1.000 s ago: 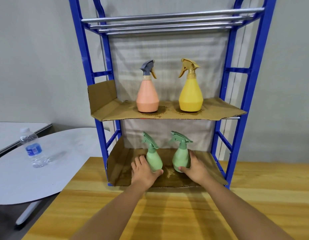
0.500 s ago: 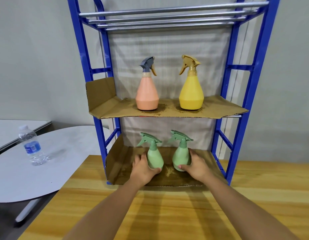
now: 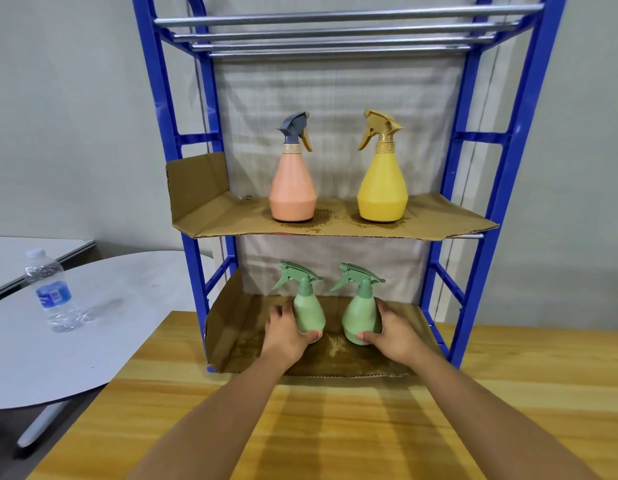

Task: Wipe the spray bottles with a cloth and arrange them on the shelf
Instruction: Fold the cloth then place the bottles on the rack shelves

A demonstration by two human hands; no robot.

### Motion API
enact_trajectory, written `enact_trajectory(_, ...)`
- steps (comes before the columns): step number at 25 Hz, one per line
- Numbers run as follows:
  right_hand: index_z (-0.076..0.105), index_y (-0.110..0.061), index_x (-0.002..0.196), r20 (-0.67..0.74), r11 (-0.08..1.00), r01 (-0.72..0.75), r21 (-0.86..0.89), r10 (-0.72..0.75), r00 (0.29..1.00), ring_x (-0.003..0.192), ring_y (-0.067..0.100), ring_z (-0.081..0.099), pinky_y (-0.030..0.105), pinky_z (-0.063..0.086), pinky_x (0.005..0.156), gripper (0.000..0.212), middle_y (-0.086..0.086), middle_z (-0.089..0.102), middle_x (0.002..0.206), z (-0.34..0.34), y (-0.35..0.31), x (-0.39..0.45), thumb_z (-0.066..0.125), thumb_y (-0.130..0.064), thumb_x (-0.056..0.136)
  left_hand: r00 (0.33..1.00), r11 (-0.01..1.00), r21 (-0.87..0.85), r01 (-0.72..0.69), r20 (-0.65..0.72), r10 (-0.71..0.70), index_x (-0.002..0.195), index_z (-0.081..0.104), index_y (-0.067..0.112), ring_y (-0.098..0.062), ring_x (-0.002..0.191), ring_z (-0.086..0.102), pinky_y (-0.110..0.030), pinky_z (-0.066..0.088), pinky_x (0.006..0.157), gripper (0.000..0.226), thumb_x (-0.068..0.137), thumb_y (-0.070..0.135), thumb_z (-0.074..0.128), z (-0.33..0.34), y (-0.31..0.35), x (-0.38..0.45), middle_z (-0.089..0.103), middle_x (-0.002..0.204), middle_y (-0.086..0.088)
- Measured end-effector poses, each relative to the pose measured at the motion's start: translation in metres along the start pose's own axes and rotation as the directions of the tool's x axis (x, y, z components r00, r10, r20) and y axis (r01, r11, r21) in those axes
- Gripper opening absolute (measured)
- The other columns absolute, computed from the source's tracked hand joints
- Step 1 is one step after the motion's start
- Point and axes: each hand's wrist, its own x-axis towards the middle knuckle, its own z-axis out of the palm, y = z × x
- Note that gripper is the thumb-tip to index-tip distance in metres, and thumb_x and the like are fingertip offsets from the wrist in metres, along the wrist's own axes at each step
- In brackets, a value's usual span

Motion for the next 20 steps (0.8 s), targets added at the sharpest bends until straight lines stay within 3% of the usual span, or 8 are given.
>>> enact_trajectory(10, 0.021, -0.025, 0.154, 0.046, 1.0, -0.003, -0.016, 0.004, 0.999, 0.126, 0.022, 0.052, 0.039, 0.046, 0.104, 0.088, 0.002, 0.051, 0.144, -0.002, 0.001, 0.002, 0.075, -0.034, 0.085, 0.999, 1.0, 0.026, -0.013, -0.041, 0.014, 0.147, 0.03, 0.021, -0.036, 0.133, 0.039, -0.047, 0.036, 0.112, 0.095, 0.074, 0.055, 0.079, 0.008, -0.004, 0.001, 0.035, 0.141, -0.009)
enact_trajectory(16, -0.007, -0.025, 0.158, 0.062, 0.998, -0.039, -0.056, 0.042, 0.997, 0.127, 0.023, 0.053, 0.032, 0.049, 0.098, 0.108, 0.006, 0.043, 0.153, -0.009, -0.009, -0.015, 0.072, -0.041, 0.087, 1.0, 0.997, 0.083, 0.004, 0.0, -0.004, 0.154, 0.015, 0.025, -0.036, 0.142, 0.026, -0.051, 0.03, 0.116, 0.107, 0.074, 0.056, 0.078, -0.005, 0.001, -0.015, 0.027, 0.149, -0.009)
enact_trajectory(20, 0.006, -0.018, 0.159, -0.05, 0.991, -0.051, -0.124, 0.046, 0.998, 0.135, 0.027, 0.047, 0.037, 0.044, 0.106, 0.093, 0.009, 0.037, 0.157, -0.033, -0.034, -0.046, 0.066, -0.042, 0.092, 0.998, 0.988, 0.142, -0.059, -0.002, 0.06, 0.153, 0.029, 0.024, -0.033, 0.137, 0.032, -0.047, 0.037, 0.113, 0.086, 0.083, 0.052, 0.071, -0.035, 0.019, -0.045, 0.034, 0.148, -0.008)
